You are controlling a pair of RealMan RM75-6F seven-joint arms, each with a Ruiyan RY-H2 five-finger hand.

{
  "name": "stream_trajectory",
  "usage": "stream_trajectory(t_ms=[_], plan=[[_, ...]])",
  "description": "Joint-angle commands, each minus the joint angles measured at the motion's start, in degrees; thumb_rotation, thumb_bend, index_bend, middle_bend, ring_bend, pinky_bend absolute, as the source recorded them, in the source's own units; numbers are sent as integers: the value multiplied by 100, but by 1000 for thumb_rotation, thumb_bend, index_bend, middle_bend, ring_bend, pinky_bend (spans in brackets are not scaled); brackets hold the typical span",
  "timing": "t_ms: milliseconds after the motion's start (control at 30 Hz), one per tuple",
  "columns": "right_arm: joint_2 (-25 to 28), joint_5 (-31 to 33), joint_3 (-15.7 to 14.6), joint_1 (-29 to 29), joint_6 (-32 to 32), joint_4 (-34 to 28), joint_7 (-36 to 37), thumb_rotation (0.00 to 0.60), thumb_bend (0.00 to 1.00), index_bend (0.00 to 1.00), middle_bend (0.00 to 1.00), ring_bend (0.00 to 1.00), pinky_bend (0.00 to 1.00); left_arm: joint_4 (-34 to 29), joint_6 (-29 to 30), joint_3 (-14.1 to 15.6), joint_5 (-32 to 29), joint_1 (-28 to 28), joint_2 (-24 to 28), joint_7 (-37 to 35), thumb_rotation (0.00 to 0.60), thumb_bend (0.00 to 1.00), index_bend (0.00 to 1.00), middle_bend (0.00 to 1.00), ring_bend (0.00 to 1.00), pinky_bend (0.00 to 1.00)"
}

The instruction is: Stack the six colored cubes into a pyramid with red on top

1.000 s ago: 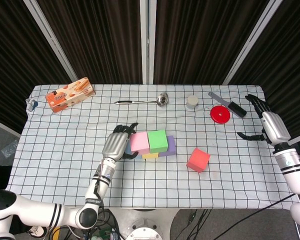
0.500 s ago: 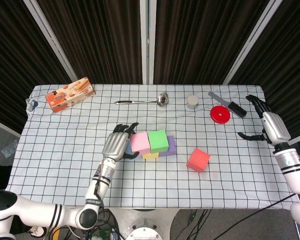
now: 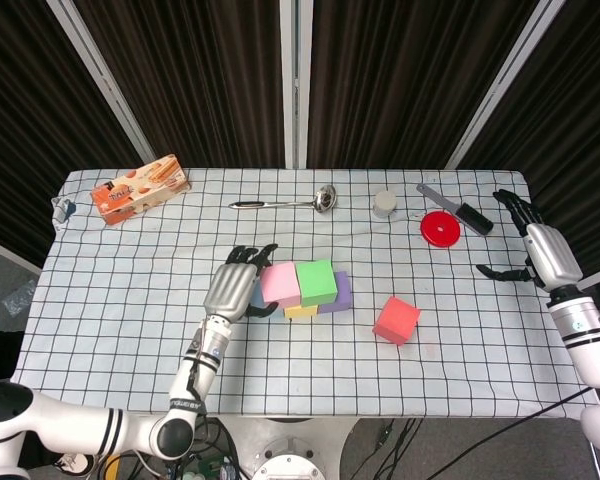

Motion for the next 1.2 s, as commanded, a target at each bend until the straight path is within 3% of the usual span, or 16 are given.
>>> stream_trajectory(t_ms=[33,1200], plan=[[-10,4,-4,1,-12,10,7,600,90,0,0,0,0,7,-30,10,21,6,10,-14,600,197,111,372,123,80],[-138,30,-23,-5,-85,197,104,600,89,0,0,0,0,186,-484,115,153,8,150,-156,600,200,110,341,106,79]])
